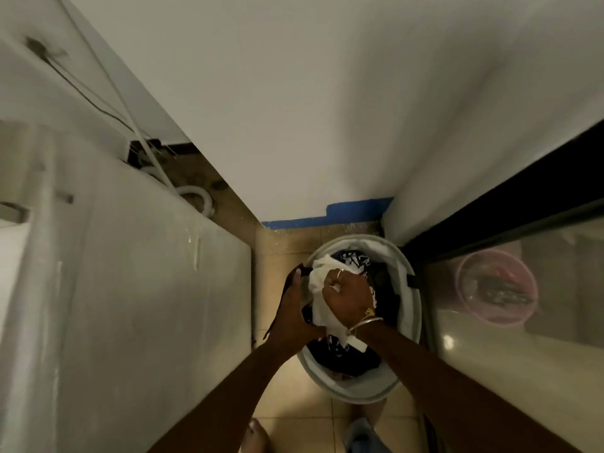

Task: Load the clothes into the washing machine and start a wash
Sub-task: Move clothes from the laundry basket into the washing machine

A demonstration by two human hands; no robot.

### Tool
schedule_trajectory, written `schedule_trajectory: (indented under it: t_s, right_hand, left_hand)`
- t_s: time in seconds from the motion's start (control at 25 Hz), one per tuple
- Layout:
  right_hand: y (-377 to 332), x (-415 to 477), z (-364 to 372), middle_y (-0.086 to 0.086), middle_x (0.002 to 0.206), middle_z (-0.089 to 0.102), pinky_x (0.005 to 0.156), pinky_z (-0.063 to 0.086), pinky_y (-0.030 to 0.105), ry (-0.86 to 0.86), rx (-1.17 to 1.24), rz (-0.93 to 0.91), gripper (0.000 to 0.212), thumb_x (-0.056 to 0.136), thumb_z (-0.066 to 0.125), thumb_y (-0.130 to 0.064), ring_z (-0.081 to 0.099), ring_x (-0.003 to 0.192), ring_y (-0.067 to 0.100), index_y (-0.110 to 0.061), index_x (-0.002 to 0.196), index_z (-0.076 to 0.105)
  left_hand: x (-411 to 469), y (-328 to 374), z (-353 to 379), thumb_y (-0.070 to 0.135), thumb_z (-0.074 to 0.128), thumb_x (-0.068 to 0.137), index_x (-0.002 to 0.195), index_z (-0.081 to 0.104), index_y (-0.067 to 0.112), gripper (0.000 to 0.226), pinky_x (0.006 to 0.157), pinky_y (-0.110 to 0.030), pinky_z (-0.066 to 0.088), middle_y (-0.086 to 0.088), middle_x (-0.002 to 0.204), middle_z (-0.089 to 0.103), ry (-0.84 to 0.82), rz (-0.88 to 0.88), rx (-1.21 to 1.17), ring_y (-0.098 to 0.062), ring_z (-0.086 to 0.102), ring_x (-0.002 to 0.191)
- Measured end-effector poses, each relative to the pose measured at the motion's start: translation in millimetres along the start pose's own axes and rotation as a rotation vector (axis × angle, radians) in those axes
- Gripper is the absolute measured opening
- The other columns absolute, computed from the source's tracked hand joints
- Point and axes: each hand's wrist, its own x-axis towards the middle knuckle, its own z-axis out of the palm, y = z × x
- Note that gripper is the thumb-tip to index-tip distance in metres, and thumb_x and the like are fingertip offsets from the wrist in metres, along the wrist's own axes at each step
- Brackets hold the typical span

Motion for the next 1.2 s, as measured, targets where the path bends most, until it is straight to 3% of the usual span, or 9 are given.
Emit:
schedule_trajectory:
  t_s: [0.16,0.28,0.4,0.52,0.6,0.76,0.92,1.12,1.2]
  right_hand:
    - [-112,-45,-41,-0.001,0.099,0.073,0.089,0.054,0.041,-0.02,0.31,-0.347,0.024,0.079,0.058,-0.021,0.068,0.097,0.014,-0.013,0.095,0.073]
    - [-199,-78,-65,0.001,0.114,0.064,0.09,0.052,0.043,0.197,0.31,-0.561,0.039,0.08,0.064,-0.02,0.062,0.108,0.017,-0.013,0.118,0.059]
    - [-246,-100,-70,0.011,0.146,0.039,0.107,0.04,0.042,0.344,0.254,-0.627,0.086,0.077,0.073,-0.041,0.042,0.134,0.028,-0.009,0.145,0.03]
    - [-284,-125,-48,-0.002,0.156,0.025,0.108,0.039,0.025,0.179,0.194,-0.533,0.1,0.081,0.069,-0.053,0.035,0.139,0.012,-0.017,0.154,0.011]
    - [-324,-145,-21,-0.01,0.141,0.042,0.096,0.037,0.005,0.092,0.188,-0.532,0.086,0.085,0.067,-0.045,0.048,0.124,0.0,-0.022,0.152,0.019]
    - [-433,-185,42,-0.01,0.121,0.061,0.097,0.042,0.01,0.061,0.469,-0.707,0.033,0.094,0.058,-0.02,0.055,0.111,-0.012,-0.015,0.127,0.054]
    - [-525,-211,111,-0.005,0.11,0.069,0.093,0.051,0.026,-0.142,0.676,-0.557,0.026,0.093,0.062,-0.009,0.065,0.102,0.002,-0.011,0.118,0.063]
    - [-519,-201,171,0.001,0.137,0.055,0.094,0.047,0.026,-0.368,0.313,-0.16,0.089,0.072,0.074,-0.008,0.059,0.112,0.02,-0.025,0.149,0.034]
    - [-506,-194,171,0.003,0.14,0.052,0.091,0.047,0.025,-0.321,0.241,-0.165,0.082,0.075,0.073,-0.014,0.057,0.112,0.022,-0.025,0.148,0.036]
  left_hand:
    - [-41,99,-49,0.054,0.083,0.069,0.127,0.051,0.026,0.072,0.103,-0.028,0.045,0.01,0.122,0.061,0.096,0.014,-0.339,-0.015,0.057,0.122]
    - [-83,174,-93,0.026,0.064,0.092,0.102,0.062,0.031,0.012,0.086,-0.028,0.051,0.013,0.094,0.066,0.244,0.026,-0.516,-0.019,0.064,0.106]
    - [-132,234,-160,0.026,0.072,0.084,0.103,0.066,0.031,0.021,0.084,-0.024,0.055,0.017,0.095,0.074,0.423,0.182,-0.673,-0.003,0.069,0.093]
    - [-189,263,-233,0.026,0.079,0.08,0.115,0.059,0.031,0.041,0.092,-0.025,0.054,0.011,0.109,0.07,0.544,0.304,-0.763,-0.008,0.067,0.104]
    - [-227,261,-275,0.017,0.075,0.085,0.116,0.053,0.032,0.04,0.082,-0.014,0.052,0.014,0.109,0.066,0.624,0.304,-0.856,-0.007,0.065,0.1]
    - [-301,215,-370,0.025,0.077,0.083,0.132,0.051,0.024,0.055,0.096,-0.026,0.05,0.007,0.127,0.062,0.943,0.29,-0.998,-0.005,0.063,0.103]
    - [-347,149,-453,0.054,0.079,0.066,0.138,0.054,0.025,0.082,0.094,-0.044,0.056,0.003,0.129,0.065,0.989,0.121,-0.928,-0.019,0.067,0.109]
    - [-373,82,-475,0.04,0.078,0.074,0.106,0.065,0.011,0.045,0.067,-0.037,0.057,-0.013,0.103,0.069,0.75,-0.363,-0.904,-0.031,0.067,0.086]
    - [-365,63,-464,0.036,0.076,0.073,0.108,0.063,0.007,0.048,0.072,-0.041,0.058,-0.016,0.108,0.068,0.874,-0.381,-0.8,-0.033,0.067,0.09]
